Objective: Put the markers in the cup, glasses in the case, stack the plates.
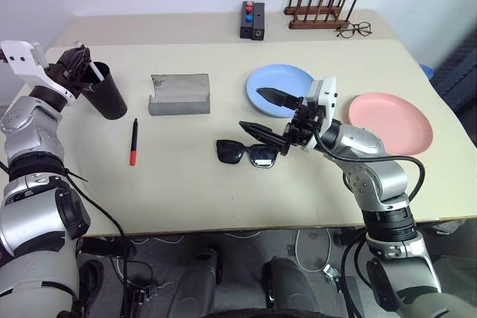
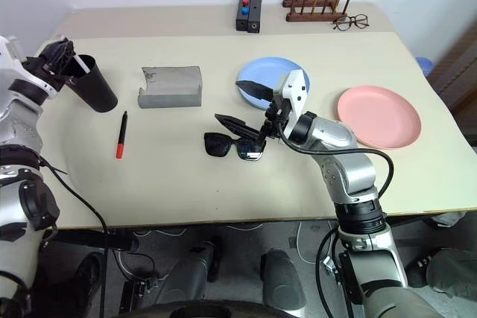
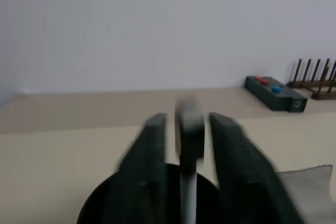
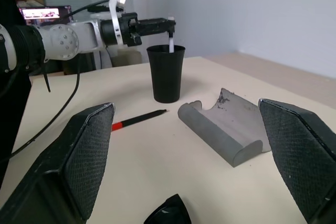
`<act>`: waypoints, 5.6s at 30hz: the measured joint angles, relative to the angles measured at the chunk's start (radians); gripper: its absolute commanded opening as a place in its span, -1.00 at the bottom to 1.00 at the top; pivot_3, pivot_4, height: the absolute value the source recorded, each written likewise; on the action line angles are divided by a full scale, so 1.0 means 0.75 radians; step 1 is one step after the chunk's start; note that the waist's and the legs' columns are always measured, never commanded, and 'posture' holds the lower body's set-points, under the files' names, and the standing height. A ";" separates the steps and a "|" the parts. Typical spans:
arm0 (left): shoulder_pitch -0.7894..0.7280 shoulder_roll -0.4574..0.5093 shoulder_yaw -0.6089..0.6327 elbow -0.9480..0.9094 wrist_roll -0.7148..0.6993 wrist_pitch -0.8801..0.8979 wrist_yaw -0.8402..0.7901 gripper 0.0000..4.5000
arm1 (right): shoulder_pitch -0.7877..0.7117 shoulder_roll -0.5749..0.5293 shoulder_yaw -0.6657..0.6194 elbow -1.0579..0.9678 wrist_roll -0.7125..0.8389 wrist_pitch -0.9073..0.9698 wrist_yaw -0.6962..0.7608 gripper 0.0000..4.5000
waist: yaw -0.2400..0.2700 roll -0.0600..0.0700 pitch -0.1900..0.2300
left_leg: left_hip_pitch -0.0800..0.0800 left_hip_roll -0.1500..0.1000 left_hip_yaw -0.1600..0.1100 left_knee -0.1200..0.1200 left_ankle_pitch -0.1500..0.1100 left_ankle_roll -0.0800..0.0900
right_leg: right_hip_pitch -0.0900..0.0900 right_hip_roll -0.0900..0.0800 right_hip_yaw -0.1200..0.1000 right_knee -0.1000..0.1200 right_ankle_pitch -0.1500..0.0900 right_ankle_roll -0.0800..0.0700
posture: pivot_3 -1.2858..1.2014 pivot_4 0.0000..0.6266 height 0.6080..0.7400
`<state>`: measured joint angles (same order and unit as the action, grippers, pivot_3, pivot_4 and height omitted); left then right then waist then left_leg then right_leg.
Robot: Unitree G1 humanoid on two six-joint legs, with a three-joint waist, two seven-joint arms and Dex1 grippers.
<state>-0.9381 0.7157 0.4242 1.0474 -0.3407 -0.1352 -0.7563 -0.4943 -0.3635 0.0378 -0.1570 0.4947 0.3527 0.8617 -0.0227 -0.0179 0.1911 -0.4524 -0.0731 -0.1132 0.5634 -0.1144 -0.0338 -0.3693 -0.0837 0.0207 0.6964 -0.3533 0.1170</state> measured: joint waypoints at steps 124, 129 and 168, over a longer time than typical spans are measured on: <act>0.537 0.477 -0.490 -1.376 -0.231 1.369 -0.189 -0.99 | 0.007 -0.084 0.027 0.114 -0.102 -0.098 0.070 1.00 | 0.012 0.002 0.000 | -0.003 0.001 -0.001 -0.007 -0.001 -0.003 | -0.005 -0.007 0.003 -0.016 0.000 -0.005 | 0.03 -0.52 0.96; 0.352 0.316 -0.374 -1.241 -0.136 0.970 -0.074 -0.99 | -0.006 -0.086 -0.018 0.120 -0.038 -0.070 0.092 1.00 | 0.006 0.002 0.001 | -0.006 0.001 0.000 -0.007 0.000 -0.001 | -0.004 -0.006 0.002 -0.014 0.001 -0.003 | 0.03 -0.52 0.96; 0.108 0.041 -0.041 -0.236 -0.013 0.198 0.170 0.46 | 0.002 -0.015 -0.027 0.003 0.090 0.072 0.034 1.00 | 0.004 0.000 0.000 | -0.007 0.001 -0.001 -0.001 0.001 -0.001 | -0.003 0.001 0.000 -0.009 0.003 0.001 | 0.03 -0.52 0.96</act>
<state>-0.8574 0.7462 0.3932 0.8708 -0.3506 0.0134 -0.6287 -0.4931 -0.3748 0.0174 -0.1548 0.5619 0.4069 0.8870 -0.0194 -0.0180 0.1913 -0.4573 -0.0725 -0.1142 0.5625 -0.1140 -0.0343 -0.3718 -0.0829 0.0205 0.6900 -0.3507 0.1179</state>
